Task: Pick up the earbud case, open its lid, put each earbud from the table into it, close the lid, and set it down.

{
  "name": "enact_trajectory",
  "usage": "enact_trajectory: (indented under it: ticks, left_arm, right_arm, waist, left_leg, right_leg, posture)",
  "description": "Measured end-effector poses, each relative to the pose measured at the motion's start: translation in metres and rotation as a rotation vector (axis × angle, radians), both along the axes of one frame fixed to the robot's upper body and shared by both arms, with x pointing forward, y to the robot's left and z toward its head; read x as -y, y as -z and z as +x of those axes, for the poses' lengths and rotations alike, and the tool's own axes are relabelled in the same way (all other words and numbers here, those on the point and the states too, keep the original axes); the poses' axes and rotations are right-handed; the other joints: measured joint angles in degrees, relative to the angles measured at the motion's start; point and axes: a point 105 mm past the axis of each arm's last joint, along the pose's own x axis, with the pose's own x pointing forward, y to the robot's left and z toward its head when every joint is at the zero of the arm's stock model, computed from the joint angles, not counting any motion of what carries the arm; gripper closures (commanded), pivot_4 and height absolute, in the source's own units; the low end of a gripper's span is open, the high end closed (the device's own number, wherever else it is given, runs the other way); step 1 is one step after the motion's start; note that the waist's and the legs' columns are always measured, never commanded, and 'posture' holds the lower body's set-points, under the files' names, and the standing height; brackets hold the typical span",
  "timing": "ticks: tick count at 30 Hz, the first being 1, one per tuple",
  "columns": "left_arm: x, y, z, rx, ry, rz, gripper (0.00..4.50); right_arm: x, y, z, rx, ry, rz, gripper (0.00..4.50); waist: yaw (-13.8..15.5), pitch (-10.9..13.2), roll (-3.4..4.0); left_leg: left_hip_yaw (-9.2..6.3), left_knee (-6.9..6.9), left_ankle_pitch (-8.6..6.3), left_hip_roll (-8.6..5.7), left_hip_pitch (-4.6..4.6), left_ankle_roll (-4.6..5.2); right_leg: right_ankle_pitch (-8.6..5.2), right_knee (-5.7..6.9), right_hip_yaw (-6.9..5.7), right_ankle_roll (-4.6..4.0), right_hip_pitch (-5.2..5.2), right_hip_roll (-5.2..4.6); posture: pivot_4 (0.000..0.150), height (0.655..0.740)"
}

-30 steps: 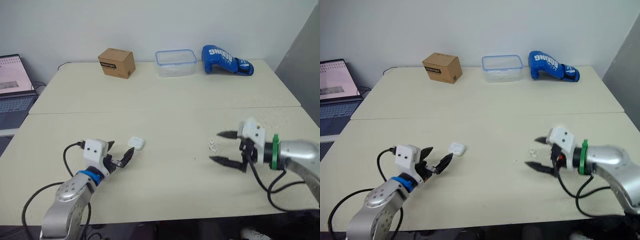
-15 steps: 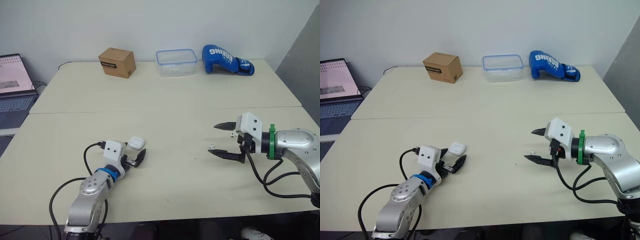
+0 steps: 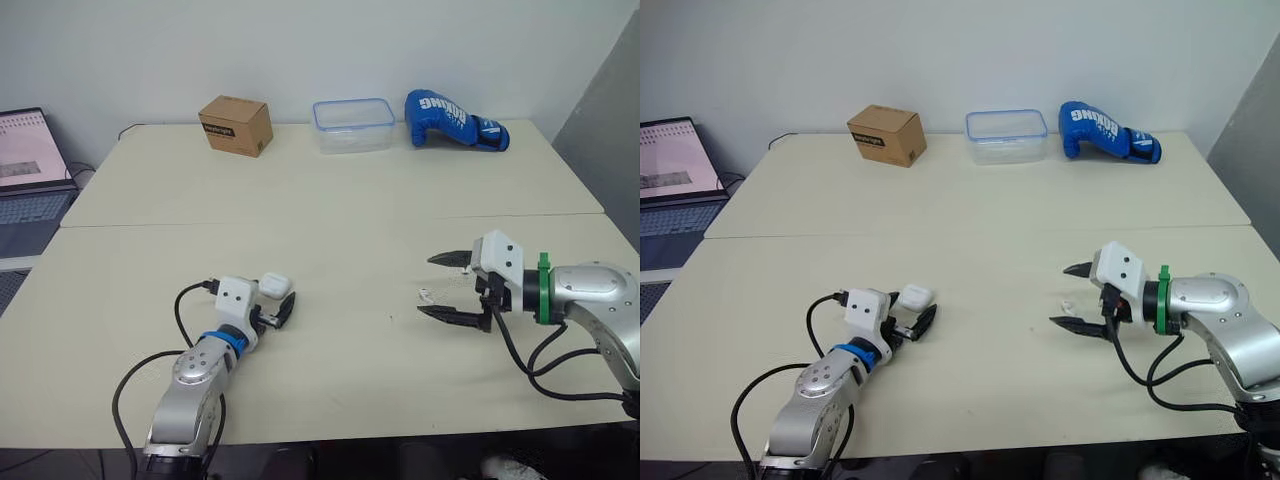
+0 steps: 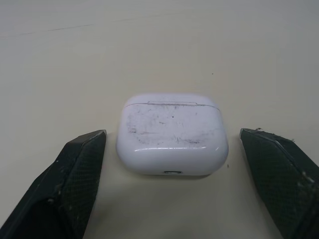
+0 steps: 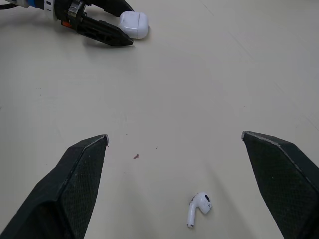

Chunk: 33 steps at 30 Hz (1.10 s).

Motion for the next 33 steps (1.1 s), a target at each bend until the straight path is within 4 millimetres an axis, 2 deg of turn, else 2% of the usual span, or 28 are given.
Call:
enact_trajectory:
  ticks: [4, 7, 10, 11, 25, 28, 30, 33]
  left_arm:
    - [0.002, 0.0, 0.001, 0.007, -0.001, -0.002, 0.03]
    - [0.002, 0.0, 0.002, 0.007, -0.004, -0.003, 0.62]
    - [0.002, 0.0, 0.003, 0.008, -0.01, -0.006, 1.58]
    - [0.002, 0.0, 0.003, 0.009, -0.011, -0.007, 1.73]
    - [0.004, 0.0, 0.001, 0.022, 0.009, 0.028, 1.73]
    - [0.011, -0.004, -0.003, 0.039, 0.129, 0.101, 1.73]
    - [0.018, -0.015, -0.004, 0.081, 0.232, 0.161, 1.73]
    - [0.025, -0.051, 0.004, 0.223, 0.387, 0.271, 1.73]
  right_arm:
    - [-0.001, -0.001, -0.001, 0.003, -0.004, -0.001, 0.0]
    - [0.0, -0.001, -0.001, 0.003, -0.002, -0.001, 0.0]
    - [0.001, 0.0, -0.001, 0.002, 0.001, -0.001, 0.0]
    - [0.001, 0.0, -0.001, 0.001, 0.0, -0.001, 0.0]
    - [0.001, 0.003, -0.004, -0.059, -0.005, 0.013, 0.0]
    - [-0.004, -0.015, 0.001, -0.079, -0.015, 0.054, 0.0]
    - [-0.003, -0.028, 0.006, -0.094, -0.006, 0.074, 0.0]
    - [-0.006, -0.045, 0.014, -0.166, 0.021, 0.149, 0.0]
  waist:
    - [0.05, -0.01, 0.01]
    - [0.05, -0.01, 0.01]
    - [0.05, -0.01, 0.01]
    - [0.05, -0.01, 0.01]
    - [0.03, -0.01, 0.01]
    - [-0.13, 0.01, 0.03]
    - [-0.18, 0.02, 0.02]
    - [-0.11, 0.02, 0.02]
  left_leg:
    - [0.0, 0.01, 0.0, -0.01, 0.0, 0.0]
    - [0.0, 0.01, 0.0, -0.01, 0.0, 0.0]
    - [0.0, 0.01, 0.0, -0.01, 0.0, 0.0]
    - [0.0, 0.01, 0.0, -0.01, 0.0, 0.0]
    - [0.01, 0.0, 0.0, -0.01, 0.0, 0.0]
    - [0.0, 0.0, 0.0, 0.0, -0.02, 0.0]
    - [-0.03, -0.01, 0.0, 0.02, -0.05, 0.0]
    - [-0.07, 0.0, 0.0, 0.02, -0.11, 0.0]
  right_leg:
    - [0.0, -0.01, 0.01, 0.0, 0.0, 0.0]
    - [0.0, 0.0, 0.0, 0.0, 0.0, 0.0]
    - [0.0, -0.01, 0.0, 0.0, 0.01, 0.0]
    - [0.0, -0.01, 0.01, 0.0, 0.0, 0.0]
    - [0.0, -0.02, 0.01, 0.0, 0.0, 0.0]
    - [0.0, -0.01, 0.0, 0.0, -0.02, 0.01]
    - [0.0, -0.01, -0.03, -0.01, -0.03, 0.02]
    - [0.01, -0.03, -0.09, -0.02, -0.05, 0.02]
  posture:
    - [0.15, 0.7307]
    - [0.15, 0.7307]
    - [0.15, 0.7307]
    - [0.15, 0.7307]
    - [0.15, 0.7307]
    - [0.15, 0.7307]
    - [0.15, 0.7307]
    - [0.15, 0.7307]
